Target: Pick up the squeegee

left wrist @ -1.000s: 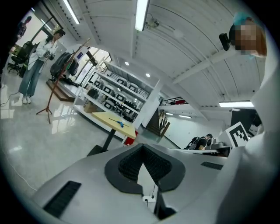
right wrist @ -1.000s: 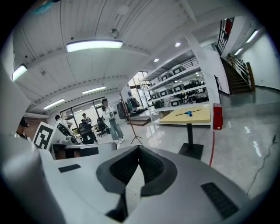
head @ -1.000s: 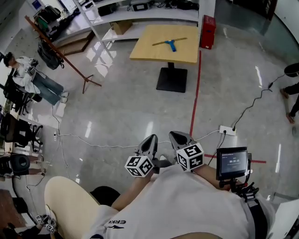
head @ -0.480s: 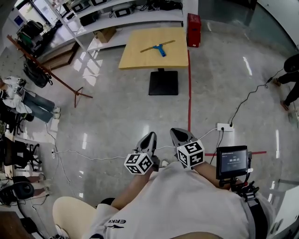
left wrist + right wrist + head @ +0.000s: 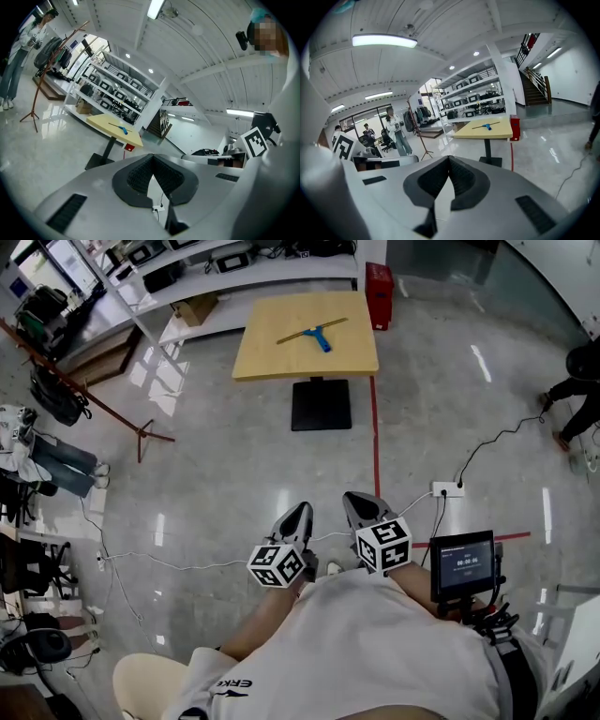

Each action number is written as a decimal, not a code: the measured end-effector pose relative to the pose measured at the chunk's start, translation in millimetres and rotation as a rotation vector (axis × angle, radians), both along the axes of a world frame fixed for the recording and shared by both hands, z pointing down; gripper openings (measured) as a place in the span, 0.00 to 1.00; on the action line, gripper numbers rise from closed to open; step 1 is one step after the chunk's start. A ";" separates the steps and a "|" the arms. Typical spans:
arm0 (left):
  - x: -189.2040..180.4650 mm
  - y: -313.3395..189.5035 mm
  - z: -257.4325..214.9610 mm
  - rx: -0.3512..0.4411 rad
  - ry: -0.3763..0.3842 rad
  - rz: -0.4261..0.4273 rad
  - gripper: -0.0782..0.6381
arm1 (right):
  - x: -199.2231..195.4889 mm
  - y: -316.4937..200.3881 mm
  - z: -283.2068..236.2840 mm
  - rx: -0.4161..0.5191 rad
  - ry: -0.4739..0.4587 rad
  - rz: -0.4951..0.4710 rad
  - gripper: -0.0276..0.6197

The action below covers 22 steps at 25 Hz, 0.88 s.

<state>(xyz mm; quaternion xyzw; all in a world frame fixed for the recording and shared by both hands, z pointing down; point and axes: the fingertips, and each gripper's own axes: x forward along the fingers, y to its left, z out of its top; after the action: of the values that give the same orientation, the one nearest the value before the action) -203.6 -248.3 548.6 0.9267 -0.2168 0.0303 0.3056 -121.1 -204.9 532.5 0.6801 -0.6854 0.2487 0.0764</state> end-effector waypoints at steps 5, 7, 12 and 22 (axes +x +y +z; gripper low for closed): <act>4.2 -3.3 0.5 -0.019 -0.011 0.018 0.12 | 12.3 -1.4 -4.1 -0.017 0.009 0.040 0.05; 6.9 -2.3 3.7 -0.024 -0.019 0.020 0.12 | 15.4 0.5 -2.0 -0.020 0.008 0.047 0.05; 3.9 -26.7 2.0 -0.019 -0.032 0.008 0.12 | 10.5 -24.4 -5.7 0.000 0.007 0.040 0.05; 85.9 -130.6 13.1 0.019 -0.063 -0.012 0.12 | 90.8 -125.6 5.1 0.057 -0.005 0.025 0.05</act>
<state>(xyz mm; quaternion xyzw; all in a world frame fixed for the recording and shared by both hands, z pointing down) -117.7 -378.9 561.8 0.9267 -0.2323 0.0556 0.2900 -30.3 -330.5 537.7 0.6897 -0.6840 0.2316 0.0523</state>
